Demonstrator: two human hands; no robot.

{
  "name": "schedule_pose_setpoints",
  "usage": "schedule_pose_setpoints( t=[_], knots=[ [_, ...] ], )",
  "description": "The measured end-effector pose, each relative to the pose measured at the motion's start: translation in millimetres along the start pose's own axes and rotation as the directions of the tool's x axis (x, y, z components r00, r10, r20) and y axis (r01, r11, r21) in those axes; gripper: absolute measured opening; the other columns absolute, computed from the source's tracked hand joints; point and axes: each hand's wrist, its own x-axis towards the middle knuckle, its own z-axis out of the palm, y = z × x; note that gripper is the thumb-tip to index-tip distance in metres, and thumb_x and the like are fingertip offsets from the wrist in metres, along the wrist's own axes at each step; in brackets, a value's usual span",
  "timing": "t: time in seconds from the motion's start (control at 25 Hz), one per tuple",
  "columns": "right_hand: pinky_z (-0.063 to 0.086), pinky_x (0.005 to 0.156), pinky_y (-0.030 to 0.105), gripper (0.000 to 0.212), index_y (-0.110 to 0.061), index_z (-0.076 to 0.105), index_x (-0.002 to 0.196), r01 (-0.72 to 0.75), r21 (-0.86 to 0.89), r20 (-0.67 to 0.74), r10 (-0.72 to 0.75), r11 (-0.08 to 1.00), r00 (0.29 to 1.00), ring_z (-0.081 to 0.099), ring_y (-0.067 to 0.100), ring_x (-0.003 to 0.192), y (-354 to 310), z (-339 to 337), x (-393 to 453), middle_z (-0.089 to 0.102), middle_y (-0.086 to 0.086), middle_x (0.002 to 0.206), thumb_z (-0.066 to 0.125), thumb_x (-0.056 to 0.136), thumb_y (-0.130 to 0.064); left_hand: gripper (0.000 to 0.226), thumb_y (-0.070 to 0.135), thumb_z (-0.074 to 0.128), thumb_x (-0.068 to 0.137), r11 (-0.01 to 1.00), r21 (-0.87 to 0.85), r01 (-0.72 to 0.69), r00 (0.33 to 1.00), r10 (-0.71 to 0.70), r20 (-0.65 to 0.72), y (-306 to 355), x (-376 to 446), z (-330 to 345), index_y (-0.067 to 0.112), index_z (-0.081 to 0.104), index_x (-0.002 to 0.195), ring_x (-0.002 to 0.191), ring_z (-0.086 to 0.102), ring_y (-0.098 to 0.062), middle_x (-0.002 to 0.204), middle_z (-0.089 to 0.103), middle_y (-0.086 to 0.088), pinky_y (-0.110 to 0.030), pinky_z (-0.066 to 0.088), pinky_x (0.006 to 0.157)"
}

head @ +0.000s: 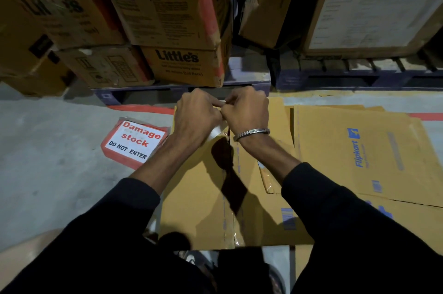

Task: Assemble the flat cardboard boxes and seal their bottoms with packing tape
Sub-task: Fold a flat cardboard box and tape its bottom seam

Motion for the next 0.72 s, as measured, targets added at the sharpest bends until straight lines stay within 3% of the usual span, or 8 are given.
schedule_pose_setpoints(
  t=[0.2, 0.28, 0.4, 0.48, 0.56, 0.64, 0.72],
  knots=[
    [0.056, 0.056, 0.032, 0.019, -0.017, 0.081, 0.081, 0.081, -0.098, 0.005, -0.081, 0.992, 0.997, 0.066, 0.027, 0.065, -2.9, 1.6, -4.3, 0.072, 0.007, 0.070, 0.066, 0.069, -0.016, 0.027, 0.017, 0.079, 0.082, 1.000, -0.001, 0.019, 0.999, -0.020, -0.026, -4.0, 3.5, 2.7, 0.032, 0.082, 0.104, 0.081, 0.067, -0.014, 0.098, 0.080, 0.006, -0.017, 0.036, 0.058],
    [0.052, 0.054, 0.031, 0.016, -0.016, 0.079, 0.079, 0.130, -0.111, 0.007, -0.130, 0.985, 0.991, 0.065, 0.027, 0.062, -3.8, 2.6, -6.1, 0.071, 0.007, 0.068, 0.067, 0.070, -0.017, 0.021, 0.023, 0.082, 0.083, 0.998, -0.054, 0.036, 0.999, -0.035, 0.013, -7.1, 5.5, 5.1, 0.030, 0.083, 0.103, 0.079, 0.065, -0.008, 0.099, 0.080, 0.007, -0.013, 0.037, 0.056],
    [0.054, 0.056, 0.031, 0.014, -0.019, 0.080, 0.074, 0.072, 0.002, -0.014, -0.072, 0.997, 0.997, 0.066, 0.021, 0.062, -2.7, 3.2, -4.4, 0.071, 0.000, 0.065, 0.068, 0.067, -0.018, 0.020, 0.036, 0.088, 0.078, 0.959, -0.241, 0.147, 0.979, -0.107, 0.171, -17.4, 11.6, 3.9, 0.035, 0.083, 0.097, 0.088, 0.067, -0.005, 0.098, 0.079, 0.013, -0.023, 0.052, 0.071],
    [0.058, 0.062, 0.030, 0.017, -0.022, 0.082, 0.071, -0.067, 0.142, -0.019, 0.070, 0.988, 0.997, 0.068, 0.016, 0.063, 11.3, 5.5, 8.3, 0.073, -0.006, 0.063, 0.067, 0.068, -0.015, 0.019, 0.037, 0.087, 0.080, 0.834, -0.468, 0.292, 0.925, -0.122, 0.360, -20.8, 11.6, 1.2, 0.035, 0.083, 0.098, 0.093, 0.069, -0.007, 0.091, 0.079, 0.015, -0.028, 0.056, 0.080],
    [0.060, 0.063, 0.031, 0.017, -0.022, 0.082, 0.067, -0.142, 0.180, -0.021, 0.148, 0.973, 0.989, 0.067, 0.010, 0.060, 18.6, 9.6, 11.8, 0.071, -0.009, 0.059, 0.069, 0.071, -0.012, 0.016, 0.031, 0.074, 0.094, 0.721, -0.552, 0.419, 0.863, -0.127, 0.490, -15.0, 4.2, 2.0, 0.027, 0.082, 0.108, 0.078, 0.067, -0.008, 0.079, 0.076, 0.011, -0.022, 0.051, 0.064],
    [0.061, 0.061, 0.028, 0.017, -0.022, 0.080, 0.066, -0.115, 0.163, -0.022, 0.120, 0.980, 0.993, 0.067, 0.007, 0.060, 22.8, 14.7, 9.4, 0.070, -0.010, 0.059, 0.072, 0.073, -0.009, 0.025, 0.031, 0.055, 0.106, 0.839, -0.432, 0.330, 0.867, -0.089, 0.490, -5.2, -4.6, 9.3, 0.023, 0.078, 0.112, 0.067, 0.059, -0.012, 0.075, 0.069, 0.006, -0.023, 0.040, 0.055],
    [0.053, 0.062, 0.015, 0.020, -0.021, 0.078, 0.065, -0.115, 0.120, 0.001, 0.116, 0.986, 0.993, 0.064, 0.006, 0.060, 31.5, 19.7, 10.7, 0.068, -0.011, 0.059, 0.071, 0.078, -0.008, 0.031, 0.030, 0.048, 0.107, 0.962, -0.234, 0.140, 0.910, -0.032, 0.413, -0.6, -19.4, 11.6, 0.021, 0.076, 0.097, 0.078, 0.061, -0.020, 0.086, 0.071, -0.001, -0.033, 0.042, 0.063]
  ],
)
